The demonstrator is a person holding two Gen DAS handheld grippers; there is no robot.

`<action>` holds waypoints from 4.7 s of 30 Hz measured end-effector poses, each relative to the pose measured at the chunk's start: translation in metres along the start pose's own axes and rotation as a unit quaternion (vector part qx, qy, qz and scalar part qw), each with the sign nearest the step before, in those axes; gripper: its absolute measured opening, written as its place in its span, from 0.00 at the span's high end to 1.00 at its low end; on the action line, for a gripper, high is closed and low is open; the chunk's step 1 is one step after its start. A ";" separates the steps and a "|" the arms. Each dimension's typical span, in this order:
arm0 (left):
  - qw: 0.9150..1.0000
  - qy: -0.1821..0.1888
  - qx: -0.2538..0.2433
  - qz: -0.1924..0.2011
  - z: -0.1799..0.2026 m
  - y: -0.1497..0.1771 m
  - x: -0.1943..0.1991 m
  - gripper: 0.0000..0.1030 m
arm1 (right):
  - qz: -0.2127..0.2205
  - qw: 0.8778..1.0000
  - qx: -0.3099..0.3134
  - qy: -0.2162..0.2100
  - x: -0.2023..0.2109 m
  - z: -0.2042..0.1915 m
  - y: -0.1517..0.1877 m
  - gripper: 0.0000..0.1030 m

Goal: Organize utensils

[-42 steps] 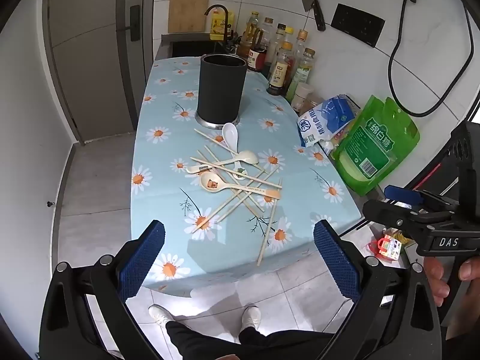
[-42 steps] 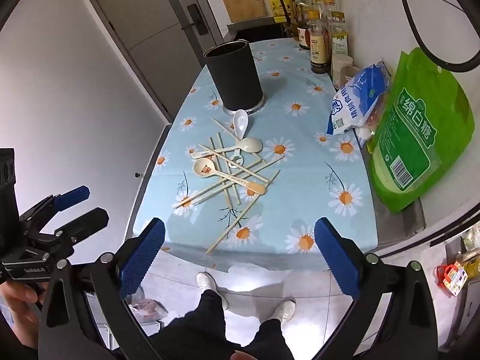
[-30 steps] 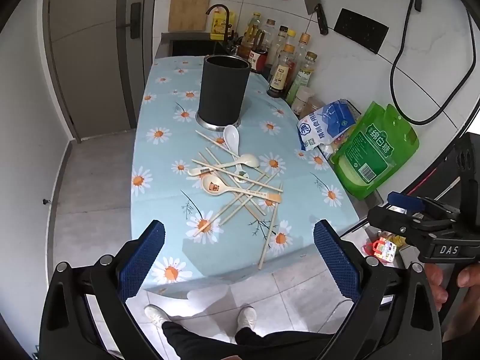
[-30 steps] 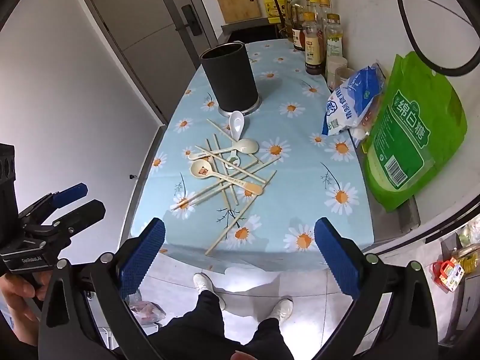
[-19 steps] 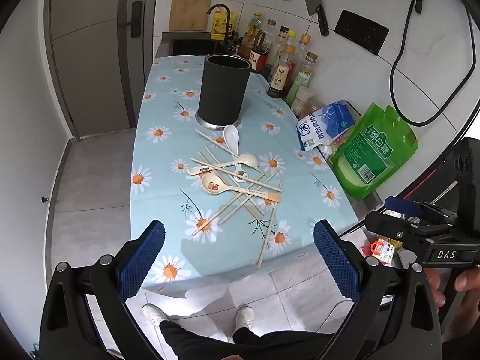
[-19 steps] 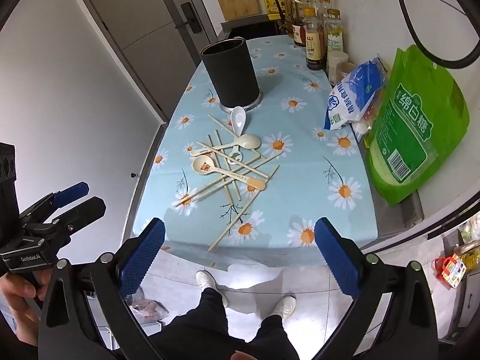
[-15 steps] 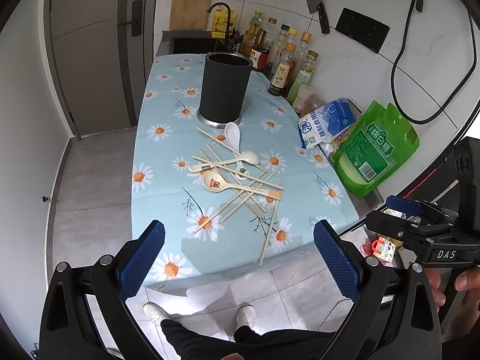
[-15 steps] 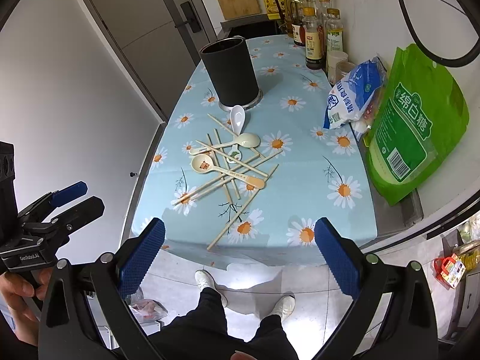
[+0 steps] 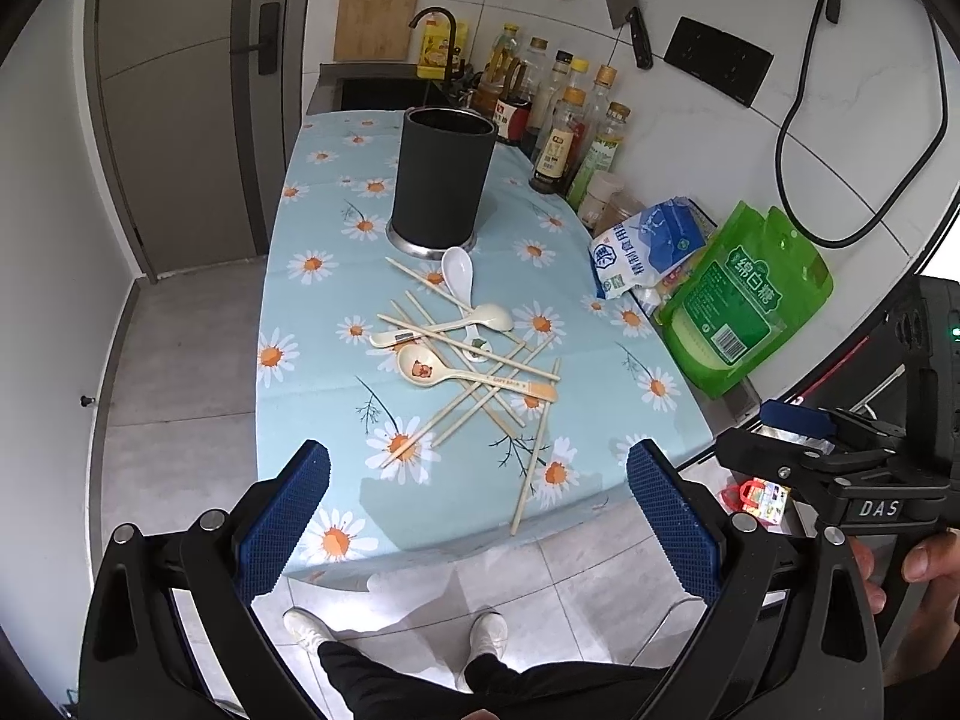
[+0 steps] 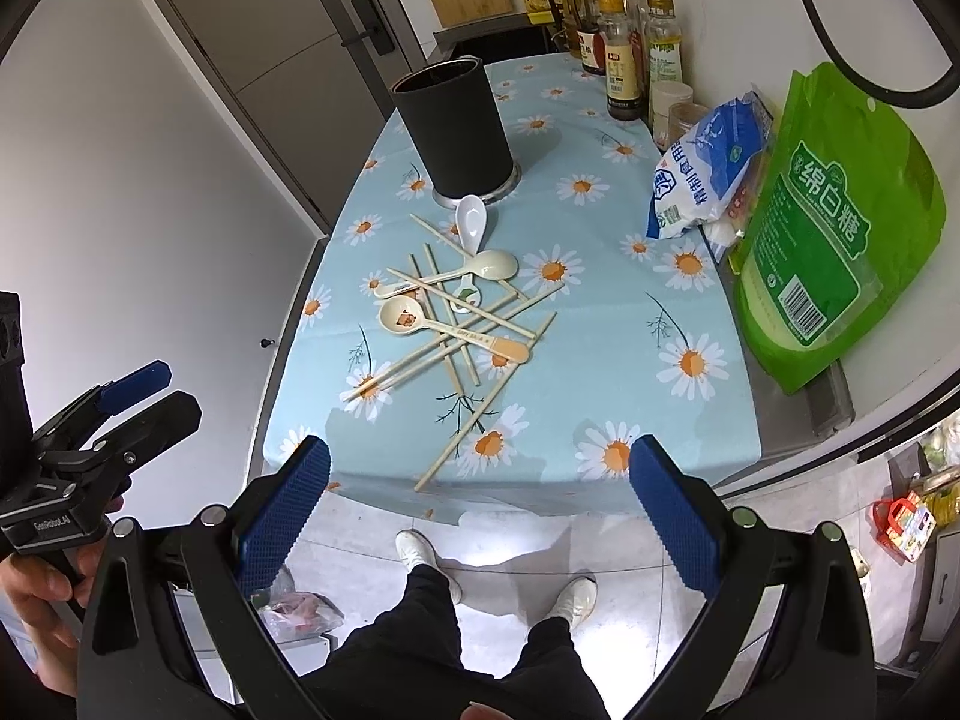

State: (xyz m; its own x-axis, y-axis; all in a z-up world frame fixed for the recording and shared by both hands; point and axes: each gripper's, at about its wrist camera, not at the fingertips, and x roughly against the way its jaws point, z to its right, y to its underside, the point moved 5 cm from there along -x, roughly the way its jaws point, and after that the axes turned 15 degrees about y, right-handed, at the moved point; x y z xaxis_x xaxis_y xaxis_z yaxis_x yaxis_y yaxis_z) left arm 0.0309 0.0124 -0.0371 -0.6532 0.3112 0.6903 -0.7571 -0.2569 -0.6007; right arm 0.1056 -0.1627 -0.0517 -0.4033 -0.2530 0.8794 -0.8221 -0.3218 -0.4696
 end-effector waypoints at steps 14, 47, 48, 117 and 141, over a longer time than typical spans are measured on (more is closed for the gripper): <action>1.000 0.008 -0.001 -0.006 0.000 -0.003 -0.003 0.07 | 0.010 1.000 0.003 0.007 0.002 -0.003 -0.004 0.04; 1.000 -0.006 -0.017 -0.012 0.008 -0.002 0.000 0.07 | 0.024 0.999 0.022 0.013 0.006 -0.002 -0.015 0.04; 1.000 -0.008 -0.018 -0.013 0.009 -0.003 0.000 0.07 | 0.024 0.999 0.023 0.013 0.005 -0.001 -0.015 0.04; 0.986 0.039 0.088 -0.139 -0.116 0.022 -0.084 0.07 | -0.271 0.954 -0.122 0.031 -0.174 -0.022 -0.020 0.55; 0.978 0.112 0.030 -0.175 -0.170 -0.003 -0.104 0.07 | -0.303 0.917 -0.173 0.193 -0.207 -0.044 -0.044 0.95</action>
State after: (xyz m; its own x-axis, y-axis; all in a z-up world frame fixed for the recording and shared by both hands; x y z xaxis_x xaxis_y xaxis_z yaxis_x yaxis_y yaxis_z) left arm 0.1029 0.1363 -0.1750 -0.3410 0.5798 0.7400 -0.9374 -0.1499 -0.3145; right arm 0.2076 -0.0564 -0.2101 0.1115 0.2397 0.9644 -0.9938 0.0280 0.1079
